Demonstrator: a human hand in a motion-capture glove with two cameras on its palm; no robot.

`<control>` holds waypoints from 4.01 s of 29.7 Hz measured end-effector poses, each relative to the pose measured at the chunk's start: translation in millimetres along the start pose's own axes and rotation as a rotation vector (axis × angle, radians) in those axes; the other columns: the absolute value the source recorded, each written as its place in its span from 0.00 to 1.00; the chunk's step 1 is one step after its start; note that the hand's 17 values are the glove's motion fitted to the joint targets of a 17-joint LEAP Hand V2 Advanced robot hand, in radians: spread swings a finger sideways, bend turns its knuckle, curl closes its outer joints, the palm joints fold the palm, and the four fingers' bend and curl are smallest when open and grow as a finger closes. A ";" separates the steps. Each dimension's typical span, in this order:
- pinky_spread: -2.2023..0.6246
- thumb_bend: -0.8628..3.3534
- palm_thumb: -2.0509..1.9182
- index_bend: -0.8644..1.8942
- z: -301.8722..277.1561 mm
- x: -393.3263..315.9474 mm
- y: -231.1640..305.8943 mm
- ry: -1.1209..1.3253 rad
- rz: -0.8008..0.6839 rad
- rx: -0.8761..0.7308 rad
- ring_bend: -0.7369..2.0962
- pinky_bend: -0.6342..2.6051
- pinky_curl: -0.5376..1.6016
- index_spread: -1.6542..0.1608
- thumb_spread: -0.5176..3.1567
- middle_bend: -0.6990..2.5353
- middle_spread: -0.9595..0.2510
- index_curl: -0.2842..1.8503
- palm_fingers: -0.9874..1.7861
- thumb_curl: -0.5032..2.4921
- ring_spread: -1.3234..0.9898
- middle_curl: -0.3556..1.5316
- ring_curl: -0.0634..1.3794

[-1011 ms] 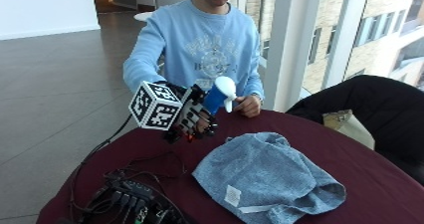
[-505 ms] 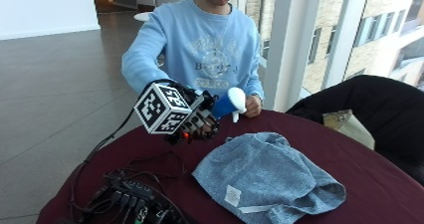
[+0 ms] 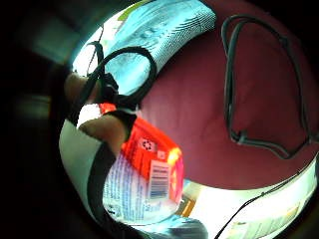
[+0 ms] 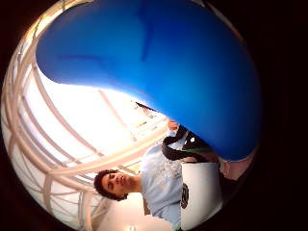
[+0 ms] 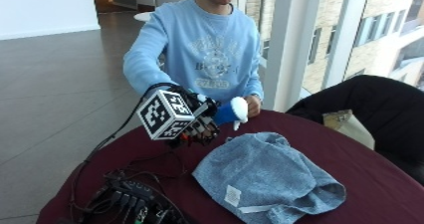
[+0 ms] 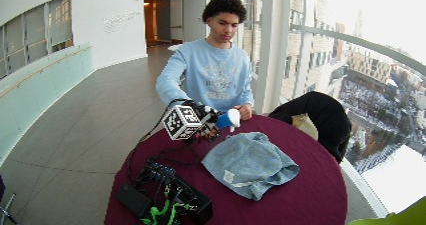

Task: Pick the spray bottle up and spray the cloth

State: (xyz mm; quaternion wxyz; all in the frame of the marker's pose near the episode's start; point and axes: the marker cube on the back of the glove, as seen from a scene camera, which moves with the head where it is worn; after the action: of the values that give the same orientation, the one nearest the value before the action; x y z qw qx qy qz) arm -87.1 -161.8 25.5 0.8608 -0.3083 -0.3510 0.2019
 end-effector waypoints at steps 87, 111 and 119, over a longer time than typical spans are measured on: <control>0.82 0.20 0.74 0.36 258.9 -190.0 -99.5 -0.144 -0.910 0.105 0.39 0.26 0.42 0.79 0.41 0.29 0.73 0.27 0.73 0.35 0.55 0.43 0.30; 0.83 0.20 0.69 0.34 157.6 -105.3 -7.0 0.139 -0.754 0.178 0.39 0.30 0.43 0.73 0.41 0.31 0.73 0.22 0.62 0.31 0.55 0.43 0.30; 0.83 0.20 0.68 0.34 107.5 -21.6 66.3 0.305 -0.618 0.358 0.39 0.30 0.43 0.73 0.41 0.31 0.73 0.22 0.62 0.30 0.55 0.43 0.30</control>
State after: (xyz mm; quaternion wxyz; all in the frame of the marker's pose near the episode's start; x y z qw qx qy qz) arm -188.6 -83.8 31.1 0.9636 -0.0592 -0.2545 -0.0571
